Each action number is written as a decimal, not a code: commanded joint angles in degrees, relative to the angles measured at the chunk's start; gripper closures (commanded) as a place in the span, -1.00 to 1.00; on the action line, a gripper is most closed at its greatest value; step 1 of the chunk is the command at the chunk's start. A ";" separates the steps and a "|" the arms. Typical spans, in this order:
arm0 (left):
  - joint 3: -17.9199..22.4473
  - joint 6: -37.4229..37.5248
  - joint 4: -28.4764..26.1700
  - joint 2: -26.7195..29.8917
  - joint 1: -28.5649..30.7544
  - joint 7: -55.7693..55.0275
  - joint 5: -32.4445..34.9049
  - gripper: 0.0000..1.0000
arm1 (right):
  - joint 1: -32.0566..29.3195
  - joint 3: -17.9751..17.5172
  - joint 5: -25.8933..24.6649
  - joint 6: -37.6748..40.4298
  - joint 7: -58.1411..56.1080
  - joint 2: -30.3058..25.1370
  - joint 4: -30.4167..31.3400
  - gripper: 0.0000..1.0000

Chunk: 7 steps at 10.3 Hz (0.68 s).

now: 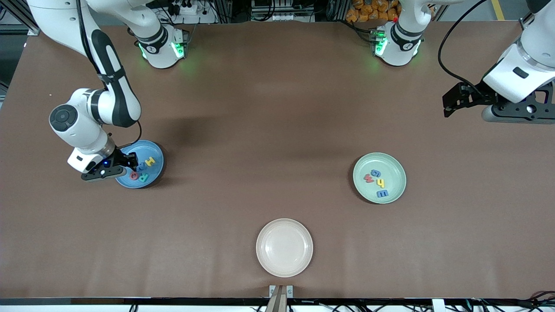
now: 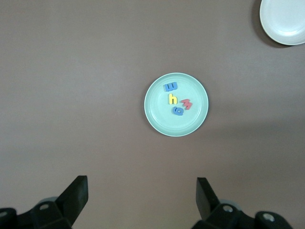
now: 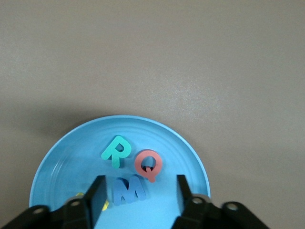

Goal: Sort uppercase to blue plate, lowercase to green plate
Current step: 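Carry the pink Q onto the blue plate and open the right gripper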

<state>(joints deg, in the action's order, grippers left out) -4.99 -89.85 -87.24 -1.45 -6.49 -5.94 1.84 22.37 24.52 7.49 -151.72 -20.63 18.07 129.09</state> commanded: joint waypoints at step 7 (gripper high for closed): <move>-0.02 1.00 0.93 -0.22 0.34 0.49 -0.61 -1.00 | -1.80 -1.31 3.77 35.06 12.70 -6.12 -26.46 -0.70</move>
<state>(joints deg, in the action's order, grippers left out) -4.96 -89.85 -87.23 -1.53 -6.47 -5.94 1.84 21.69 23.93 10.50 -122.01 -11.24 11.72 109.95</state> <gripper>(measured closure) 0.000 0.150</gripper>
